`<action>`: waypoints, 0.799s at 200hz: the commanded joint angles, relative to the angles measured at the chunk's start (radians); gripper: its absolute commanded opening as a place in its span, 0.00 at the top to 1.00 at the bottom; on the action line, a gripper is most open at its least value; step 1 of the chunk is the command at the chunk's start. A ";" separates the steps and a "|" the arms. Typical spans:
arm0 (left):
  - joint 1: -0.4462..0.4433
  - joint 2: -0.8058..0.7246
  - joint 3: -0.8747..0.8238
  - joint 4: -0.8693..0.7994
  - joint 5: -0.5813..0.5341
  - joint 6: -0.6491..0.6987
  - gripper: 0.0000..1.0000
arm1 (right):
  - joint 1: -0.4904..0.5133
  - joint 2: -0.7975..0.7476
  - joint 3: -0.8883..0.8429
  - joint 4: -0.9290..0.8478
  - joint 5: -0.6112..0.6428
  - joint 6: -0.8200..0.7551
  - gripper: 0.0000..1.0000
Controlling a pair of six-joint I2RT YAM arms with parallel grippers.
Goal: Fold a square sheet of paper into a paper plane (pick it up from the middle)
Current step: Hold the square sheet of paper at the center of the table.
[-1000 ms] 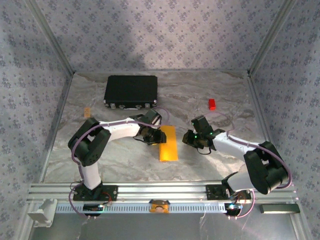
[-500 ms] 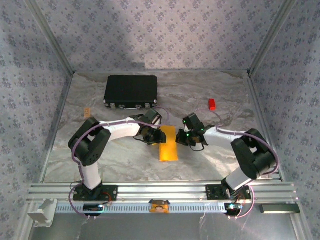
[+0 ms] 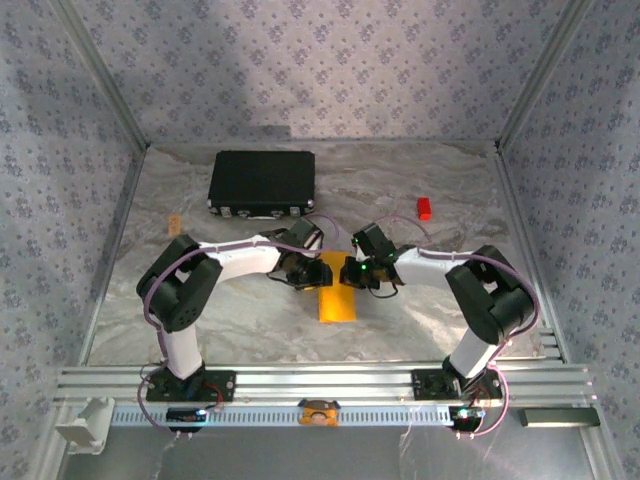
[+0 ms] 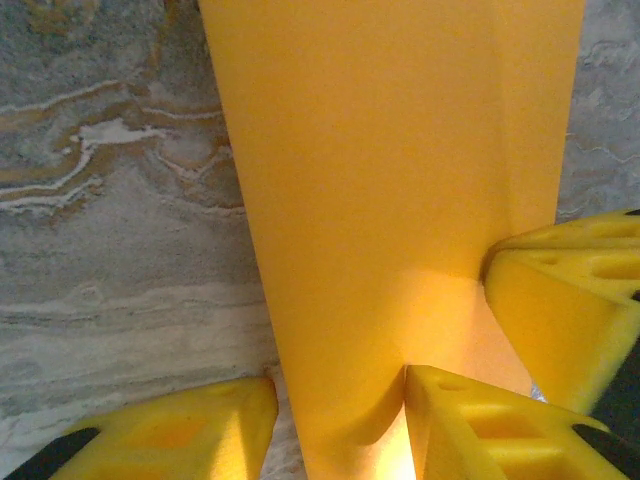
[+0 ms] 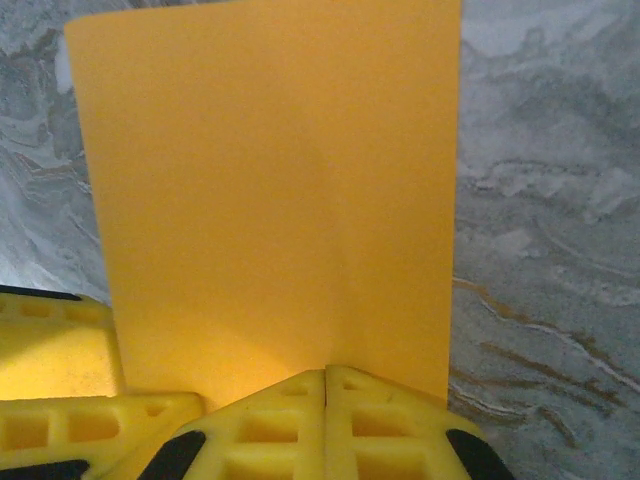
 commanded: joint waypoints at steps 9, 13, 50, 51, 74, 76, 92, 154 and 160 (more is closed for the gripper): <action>0.010 0.088 -0.035 -0.035 -0.105 0.033 0.58 | -0.011 0.039 -0.049 -0.013 -0.016 -0.009 1.00; 0.010 0.087 -0.034 -0.035 -0.107 0.033 0.58 | -0.012 0.042 -0.053 -0.012 -0.013 -0.011 1.00; 0.011 0.039 -0.038 -0.030 -0.108 0.030 0.56 | -0.043 0.056 -0.074 -0.005 -0.015 -0.046 1.00; 0.011 0.037 -0.038 -0.030 -0.107 0.030 0.56 | -0.045 0.055 -0.073 -0.005 -0.015 -0.047 1.00; 0.015 -0.044 -0.031 -0.030 -0.116 0.030 0.53 | -0.058 0.067 -0.040 -0.036 -0.027 -0.101 1.00; 0.014 -0.053 -0.031 -0.031 -0.117 0.030 0.53 | -0.060 0.069 -0.036 -0.039 -0.029 -0.102 1.00; 0.025 -0.122 -0.032 -0.029 -0.120 0.027 0.50 | -0.063 0.093 0.006 -0.081 -0.041 -0.170 1.00; 0.085 -0.350 -0.141 0.063 -0.068 -0.002 0.54 | -0.078 0.104 0.031 -0.121 -0.029 -0.191 1.00; 0.089 -0.359 -0.155 0.091 -0.045 -0.006 0.55 | -0.081 0.100 0.018 -0.113 -0.027 -0.186 1.00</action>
